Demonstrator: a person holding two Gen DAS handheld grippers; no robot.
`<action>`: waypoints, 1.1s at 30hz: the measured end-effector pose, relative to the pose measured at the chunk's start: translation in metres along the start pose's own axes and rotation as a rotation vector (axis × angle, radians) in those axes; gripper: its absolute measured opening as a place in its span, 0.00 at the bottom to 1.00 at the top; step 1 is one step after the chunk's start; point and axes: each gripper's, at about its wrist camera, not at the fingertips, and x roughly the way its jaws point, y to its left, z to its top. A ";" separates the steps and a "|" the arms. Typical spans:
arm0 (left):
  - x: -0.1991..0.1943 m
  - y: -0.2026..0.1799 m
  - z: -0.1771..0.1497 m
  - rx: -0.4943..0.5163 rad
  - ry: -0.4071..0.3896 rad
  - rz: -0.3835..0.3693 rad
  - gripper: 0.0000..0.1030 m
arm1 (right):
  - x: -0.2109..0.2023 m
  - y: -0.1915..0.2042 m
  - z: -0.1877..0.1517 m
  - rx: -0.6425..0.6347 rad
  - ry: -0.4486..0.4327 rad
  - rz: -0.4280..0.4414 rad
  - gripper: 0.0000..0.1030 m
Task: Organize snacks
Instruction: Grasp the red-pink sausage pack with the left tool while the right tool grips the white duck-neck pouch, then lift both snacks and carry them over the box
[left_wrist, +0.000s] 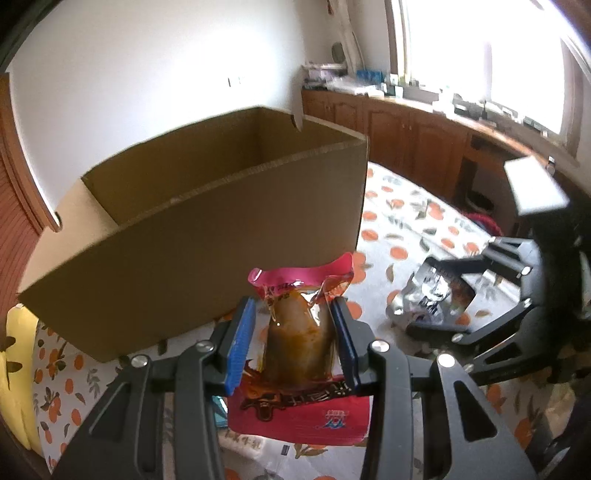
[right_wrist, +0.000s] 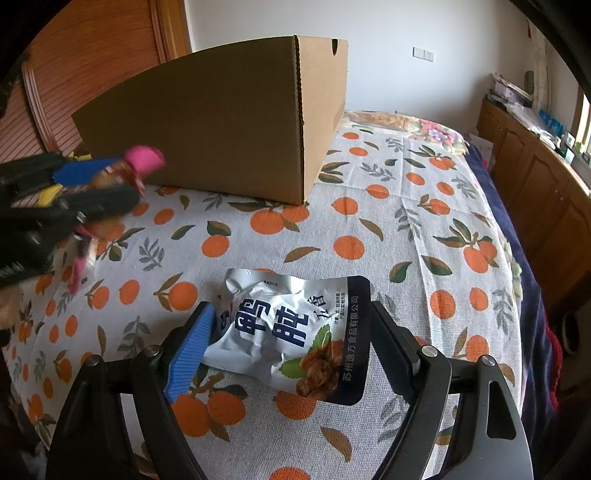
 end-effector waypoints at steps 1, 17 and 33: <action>-0.003 0.001 0.002 -0.001 -0.007 0.004 0.40 | 0.000 0.002 0.000 0.000 0.000 0.000 0.82; -0.038 0.009 -0.017 -0.052 -0.055 -0.011 0.40 | 0.013 -0.007 0.007 -0.026 0.064 -0.046 0.95; -0.064 0.016 -0.034 -0.082 -0.079 -0.014 0.40 | -0.005 0.008 -0.007 -0.023 0.086 -0.034 0.62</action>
